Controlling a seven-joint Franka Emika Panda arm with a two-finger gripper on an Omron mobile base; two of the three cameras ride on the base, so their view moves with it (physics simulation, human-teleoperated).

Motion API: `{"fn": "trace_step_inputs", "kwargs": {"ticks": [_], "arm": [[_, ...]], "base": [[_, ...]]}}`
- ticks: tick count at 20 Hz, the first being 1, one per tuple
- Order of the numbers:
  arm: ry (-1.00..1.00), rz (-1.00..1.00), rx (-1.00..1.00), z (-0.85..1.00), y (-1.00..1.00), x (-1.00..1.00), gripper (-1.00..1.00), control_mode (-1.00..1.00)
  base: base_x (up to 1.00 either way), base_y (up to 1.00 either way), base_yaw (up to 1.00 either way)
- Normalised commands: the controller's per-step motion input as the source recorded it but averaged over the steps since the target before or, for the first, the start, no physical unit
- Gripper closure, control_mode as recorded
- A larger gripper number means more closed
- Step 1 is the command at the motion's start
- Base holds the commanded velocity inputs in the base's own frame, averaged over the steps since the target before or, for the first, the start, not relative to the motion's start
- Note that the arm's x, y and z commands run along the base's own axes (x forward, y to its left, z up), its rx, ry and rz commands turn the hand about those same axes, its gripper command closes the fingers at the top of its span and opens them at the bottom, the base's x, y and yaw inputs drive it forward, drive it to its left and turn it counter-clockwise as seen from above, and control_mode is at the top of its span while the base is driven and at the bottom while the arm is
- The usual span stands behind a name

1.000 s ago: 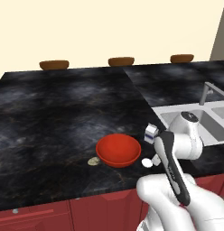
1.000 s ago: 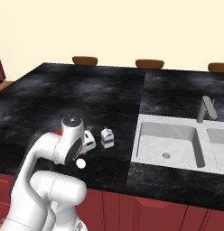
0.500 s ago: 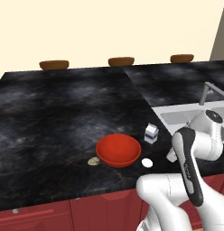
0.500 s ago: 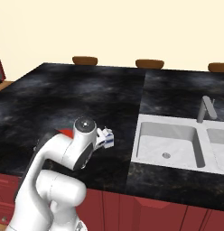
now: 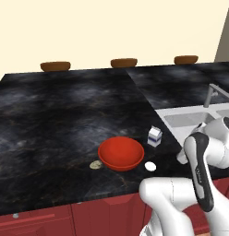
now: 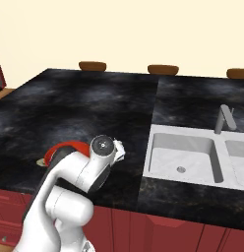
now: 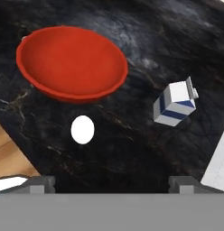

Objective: Gather the eggs and milk located in the vicinity of the sink area and place them right next to the bowl.

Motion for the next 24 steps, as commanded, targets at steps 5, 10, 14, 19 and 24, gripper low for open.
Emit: {"fn": "trace_step_inputs", "kwargs": {"ticks": [5,10,14,19,24], "arm": [[-0.11,0.00,0.00,0.00,-0.26,0.35,-1.00,-1.00],[-0.08,0.00,0.07,0.07,-0.22,0.35,-1.00,-1.00],[-0.04,0.01,0.12,0.16,-0.20,0.23,-1.00,-1.00],[-0.04,0.05,0.08,0.19,-0.06,0.10,-1.00,-1.00],[0.00,0.07,0.09,0.02,0.00,0.17,-1.00,-1.00]], "base": [[0.00,0.00,0.00],[0.00,0.00,0.00],[0.00,0.00,0.00],[0.00,0.00,0.00],[0.00,0.00,0.00]]}}
